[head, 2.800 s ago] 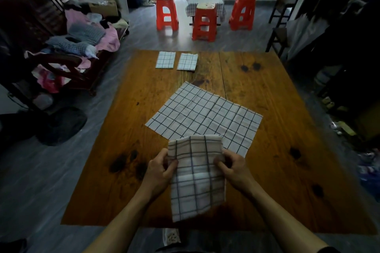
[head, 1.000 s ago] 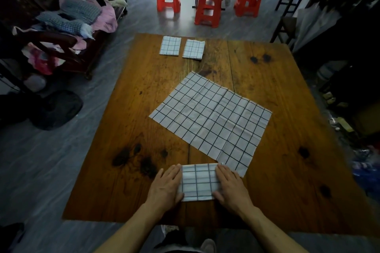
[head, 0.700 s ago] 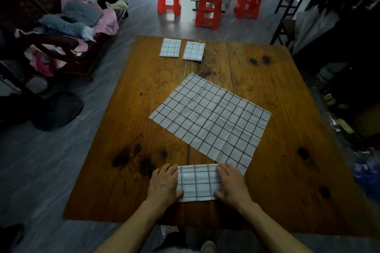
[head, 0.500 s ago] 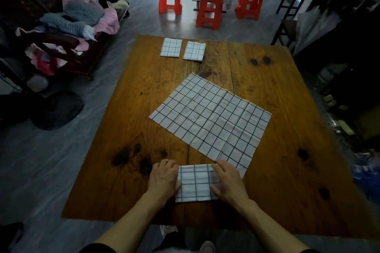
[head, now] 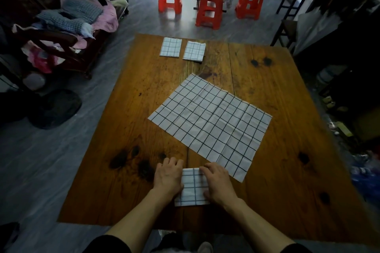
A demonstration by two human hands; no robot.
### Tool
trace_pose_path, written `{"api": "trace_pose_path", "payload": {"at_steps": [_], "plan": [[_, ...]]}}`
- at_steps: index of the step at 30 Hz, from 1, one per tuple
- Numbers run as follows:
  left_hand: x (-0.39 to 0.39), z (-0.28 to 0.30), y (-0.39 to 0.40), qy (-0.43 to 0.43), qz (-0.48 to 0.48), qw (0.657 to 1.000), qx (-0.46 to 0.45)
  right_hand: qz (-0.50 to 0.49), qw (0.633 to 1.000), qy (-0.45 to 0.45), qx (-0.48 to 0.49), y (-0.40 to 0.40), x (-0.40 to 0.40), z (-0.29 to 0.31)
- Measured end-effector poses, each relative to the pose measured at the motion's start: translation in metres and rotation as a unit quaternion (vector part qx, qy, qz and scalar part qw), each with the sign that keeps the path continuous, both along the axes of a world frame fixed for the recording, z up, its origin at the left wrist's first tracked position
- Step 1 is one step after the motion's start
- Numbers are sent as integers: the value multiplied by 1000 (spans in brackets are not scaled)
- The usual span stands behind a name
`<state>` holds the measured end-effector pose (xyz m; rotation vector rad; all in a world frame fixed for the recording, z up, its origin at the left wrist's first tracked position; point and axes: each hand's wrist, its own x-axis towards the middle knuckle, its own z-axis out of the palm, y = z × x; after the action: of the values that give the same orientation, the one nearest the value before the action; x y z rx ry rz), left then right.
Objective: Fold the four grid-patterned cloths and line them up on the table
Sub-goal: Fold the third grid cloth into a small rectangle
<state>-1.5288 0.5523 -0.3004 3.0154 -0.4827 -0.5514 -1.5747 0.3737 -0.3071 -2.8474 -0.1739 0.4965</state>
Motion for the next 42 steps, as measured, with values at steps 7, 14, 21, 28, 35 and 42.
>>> {"api": "trace_pose_path", "payload": {"at_steps": [7, 14, 21, 28, 35, 42], "plan": [[13, -3, -7, 33, 14, 999, 14, -7, 999, 44, -23, 0, 17, -2], [3, -8, 5, -1, 14, 997, -76, -29, 998, -50, 32, -11, 10, -1], [0, 5, 23, 36, 71, 974, -214, -76, 986, -38, 141, -21, 11, 17], [1, 40, 19, -6, 39, 966, -256, -92, 973, -54, 203, -41, 0, 42], [-23, 77, 26, -65, -2, 956, -286, 2, 967, -102, 232, -36, -5, 63], [-72, 111, 46, -123, 26, 933, -338, 78, 951, -115, 278, 4, -28, 77]]}}
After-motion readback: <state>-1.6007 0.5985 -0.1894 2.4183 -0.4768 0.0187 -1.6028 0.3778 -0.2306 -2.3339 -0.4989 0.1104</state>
